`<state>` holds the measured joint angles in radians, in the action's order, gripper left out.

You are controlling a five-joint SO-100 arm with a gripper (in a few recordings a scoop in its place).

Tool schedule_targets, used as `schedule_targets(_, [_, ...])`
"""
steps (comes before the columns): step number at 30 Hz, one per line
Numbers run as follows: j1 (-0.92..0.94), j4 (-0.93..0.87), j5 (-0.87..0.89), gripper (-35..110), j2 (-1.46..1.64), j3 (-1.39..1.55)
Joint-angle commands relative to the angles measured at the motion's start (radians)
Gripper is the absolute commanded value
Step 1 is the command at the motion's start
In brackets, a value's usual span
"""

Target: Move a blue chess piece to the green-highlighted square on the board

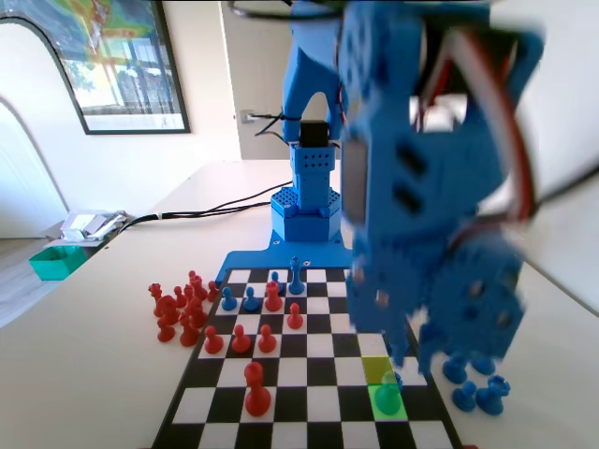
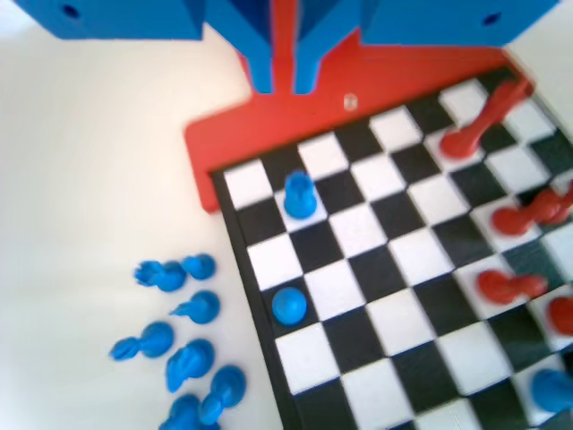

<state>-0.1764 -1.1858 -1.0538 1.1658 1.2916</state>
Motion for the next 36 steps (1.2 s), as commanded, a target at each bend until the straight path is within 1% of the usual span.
schedule_targets(1, [0.006,-0.101,-0.069,1,0.206,-0.08])
schedule_targets(9, [0.044,-0.305,-0.267,1,0.471,-0.002])
schedule_targets(18, [0.089,-0.434,-0.532,1,0.874,0.206])
schedule_targets(23, [0.109,-0.477,-0.635,1,1.071,0.342])
schedule_targets(28, [0.127,-0.48,-0.701,1,1.273,0.517])
schedule_targets(36, [0.149,-0.472,-0.758,1,1.505,0.701])
